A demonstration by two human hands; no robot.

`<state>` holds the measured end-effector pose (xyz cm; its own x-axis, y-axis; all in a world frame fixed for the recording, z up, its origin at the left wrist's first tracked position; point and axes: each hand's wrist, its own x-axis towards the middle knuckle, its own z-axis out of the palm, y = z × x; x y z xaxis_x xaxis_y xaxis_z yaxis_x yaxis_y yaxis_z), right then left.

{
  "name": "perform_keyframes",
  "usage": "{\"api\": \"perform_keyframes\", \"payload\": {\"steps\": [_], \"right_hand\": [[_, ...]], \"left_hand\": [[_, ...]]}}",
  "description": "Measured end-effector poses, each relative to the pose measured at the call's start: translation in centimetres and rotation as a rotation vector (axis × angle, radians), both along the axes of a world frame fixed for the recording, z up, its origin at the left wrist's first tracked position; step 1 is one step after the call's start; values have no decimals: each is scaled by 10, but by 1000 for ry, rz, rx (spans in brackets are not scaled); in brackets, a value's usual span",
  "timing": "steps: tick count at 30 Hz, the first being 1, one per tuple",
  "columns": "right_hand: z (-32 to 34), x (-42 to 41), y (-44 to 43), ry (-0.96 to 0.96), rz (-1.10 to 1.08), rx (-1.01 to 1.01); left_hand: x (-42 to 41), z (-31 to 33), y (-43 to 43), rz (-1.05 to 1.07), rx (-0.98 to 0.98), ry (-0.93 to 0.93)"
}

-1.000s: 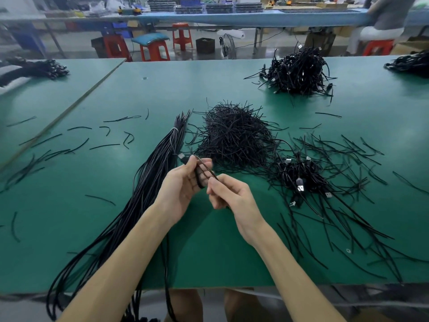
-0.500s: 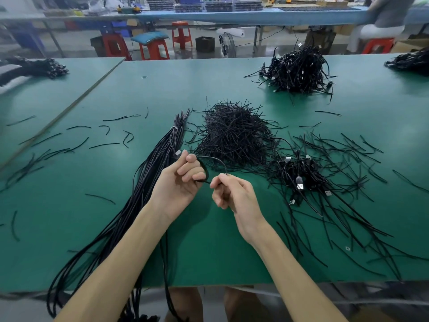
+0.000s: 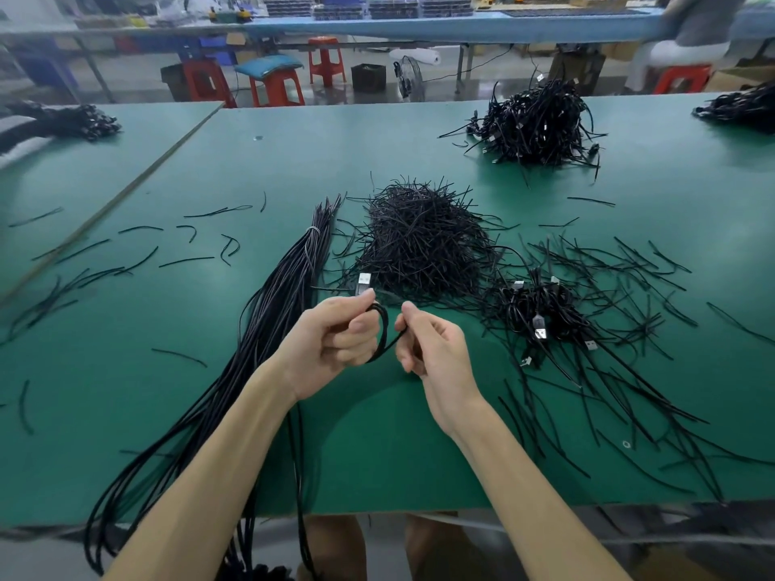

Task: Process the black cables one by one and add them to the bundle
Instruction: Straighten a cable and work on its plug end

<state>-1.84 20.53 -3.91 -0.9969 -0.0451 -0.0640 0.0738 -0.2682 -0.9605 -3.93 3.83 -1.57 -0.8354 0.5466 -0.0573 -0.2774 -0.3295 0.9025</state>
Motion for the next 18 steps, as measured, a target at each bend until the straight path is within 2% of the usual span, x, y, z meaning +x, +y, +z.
{"api": "perform_keyframes", "payload": {"steps": [3, 5, 7, 9, 13, 18], "right_hand": [[3, 0, 3, -18, -13, -95], [4, 0, 4, -23, -11, -145], [4, 1, 3, -7, -4, -94], [3, 1, 2, 17, -7, -22], [4, 1, 4, 3, -9, -78], [6, 2, 5, 8, -1, -109]], "left_hand": [[2, 1, 0, 41, -66, 37], [3, 1, 5, 77, -199, 124], [6, 0, 12, 143, -390, 256], [7, -4, 18, 242, -497, 355], [5, -12, 17, 334, -559, 482], [1, -20, 19, 293, -539, 570]]}}
